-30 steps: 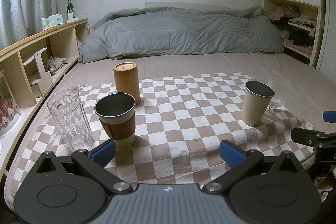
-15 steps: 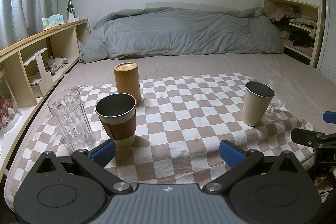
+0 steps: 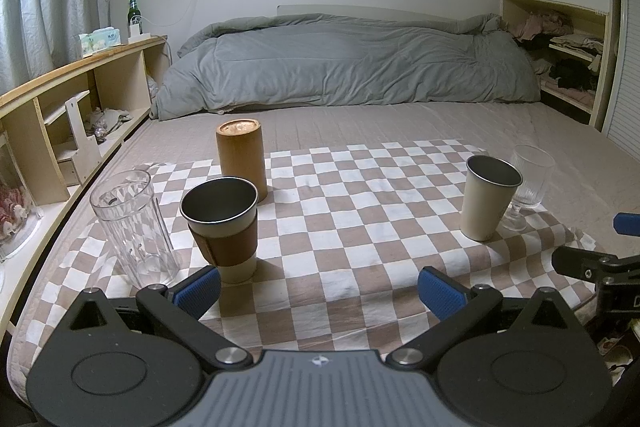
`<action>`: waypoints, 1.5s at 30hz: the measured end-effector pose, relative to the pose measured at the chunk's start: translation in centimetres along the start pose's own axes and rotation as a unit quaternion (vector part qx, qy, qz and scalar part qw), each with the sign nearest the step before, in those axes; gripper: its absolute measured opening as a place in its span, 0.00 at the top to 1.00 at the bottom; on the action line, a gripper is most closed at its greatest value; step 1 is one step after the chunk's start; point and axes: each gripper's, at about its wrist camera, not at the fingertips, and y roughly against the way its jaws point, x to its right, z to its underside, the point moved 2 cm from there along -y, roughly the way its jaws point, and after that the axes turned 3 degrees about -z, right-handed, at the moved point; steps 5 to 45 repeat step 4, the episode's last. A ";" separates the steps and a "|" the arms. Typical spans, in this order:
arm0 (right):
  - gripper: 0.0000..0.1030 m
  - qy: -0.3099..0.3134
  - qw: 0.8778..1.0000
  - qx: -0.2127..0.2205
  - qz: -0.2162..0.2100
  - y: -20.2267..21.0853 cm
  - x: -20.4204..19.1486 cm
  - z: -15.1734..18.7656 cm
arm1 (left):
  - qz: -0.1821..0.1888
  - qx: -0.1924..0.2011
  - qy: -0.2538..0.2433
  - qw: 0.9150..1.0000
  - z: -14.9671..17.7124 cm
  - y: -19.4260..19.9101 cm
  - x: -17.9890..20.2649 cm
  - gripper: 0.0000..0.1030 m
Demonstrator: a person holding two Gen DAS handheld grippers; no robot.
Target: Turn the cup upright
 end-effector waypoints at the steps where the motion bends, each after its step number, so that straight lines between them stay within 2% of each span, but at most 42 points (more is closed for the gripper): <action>1: 0.00 0.000 1.000 0.000 0.000 0.0 0.0 0.0 | 0.000 0.000 0.000 1.000 0.0 0.0 0.0 0.00; 45: 0.00 0.000 1.000 0.000 0.000 0.0 0.0 0.0 | 0.000 0.000 -0.002 1.000 0.0 0.0 0.0 0.00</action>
